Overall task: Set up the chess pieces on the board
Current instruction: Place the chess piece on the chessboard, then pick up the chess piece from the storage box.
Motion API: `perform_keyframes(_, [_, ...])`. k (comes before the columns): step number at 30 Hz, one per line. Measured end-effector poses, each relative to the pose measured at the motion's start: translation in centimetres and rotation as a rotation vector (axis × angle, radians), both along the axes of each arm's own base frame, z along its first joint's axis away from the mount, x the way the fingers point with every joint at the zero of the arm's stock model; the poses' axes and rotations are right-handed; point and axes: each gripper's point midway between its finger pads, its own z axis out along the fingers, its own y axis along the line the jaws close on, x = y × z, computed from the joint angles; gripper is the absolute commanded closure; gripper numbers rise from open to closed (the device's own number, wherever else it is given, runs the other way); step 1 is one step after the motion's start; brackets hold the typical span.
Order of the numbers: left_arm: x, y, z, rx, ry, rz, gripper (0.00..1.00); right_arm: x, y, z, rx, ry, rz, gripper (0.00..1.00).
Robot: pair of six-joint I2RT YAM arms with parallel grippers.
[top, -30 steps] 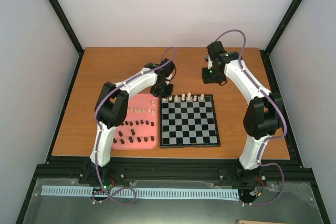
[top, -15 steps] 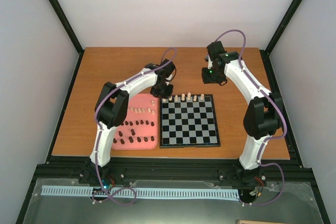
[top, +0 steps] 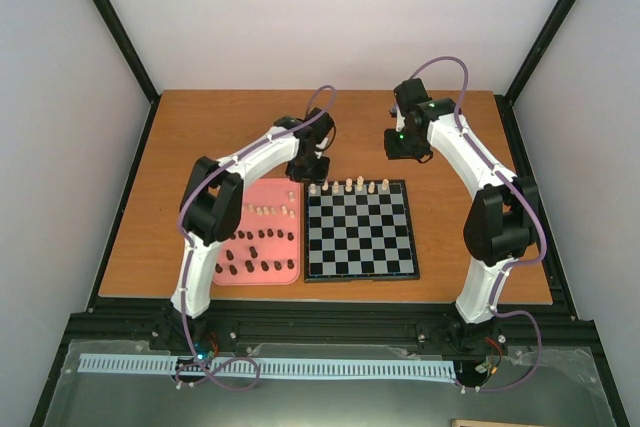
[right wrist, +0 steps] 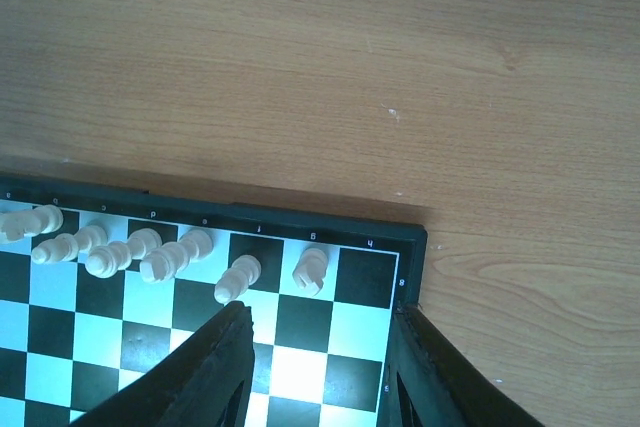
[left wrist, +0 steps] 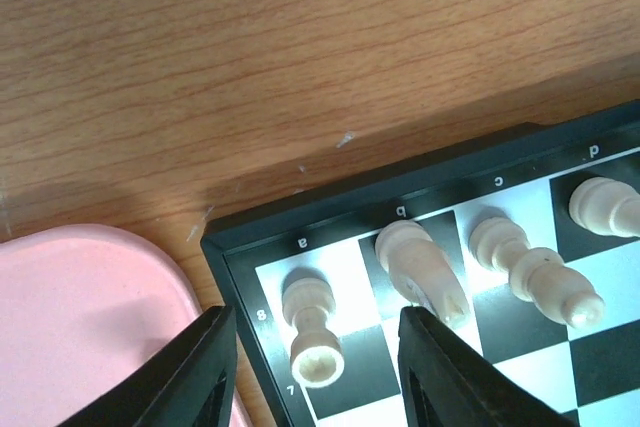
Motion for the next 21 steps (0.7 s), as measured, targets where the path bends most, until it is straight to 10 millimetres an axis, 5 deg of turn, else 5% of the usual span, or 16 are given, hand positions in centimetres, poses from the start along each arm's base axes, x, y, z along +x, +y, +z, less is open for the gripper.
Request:
perform_keyframes(6, [0.1, 0.8, 2.0, -0.005, -0.024, 0.014, 0.49, -0.1, 0.3, 0.0, -0.005, 0.001, 0.008, 0.62])
perform_keyframes(14, [0.3, 2.4, 8.0, -0.051, -0.13, 0.042, 0.49, -0.5, 2.7, 1.1, 0.003, -0.021, 0.062, 0.62])
perform_keyframes(21, [-1.0, 5.4, 9.4, -0.049, -0.139, 0.082, 0.47, 0.8, 7.4, 3.5, 0.038, -0.077, 0.155, 0.62])
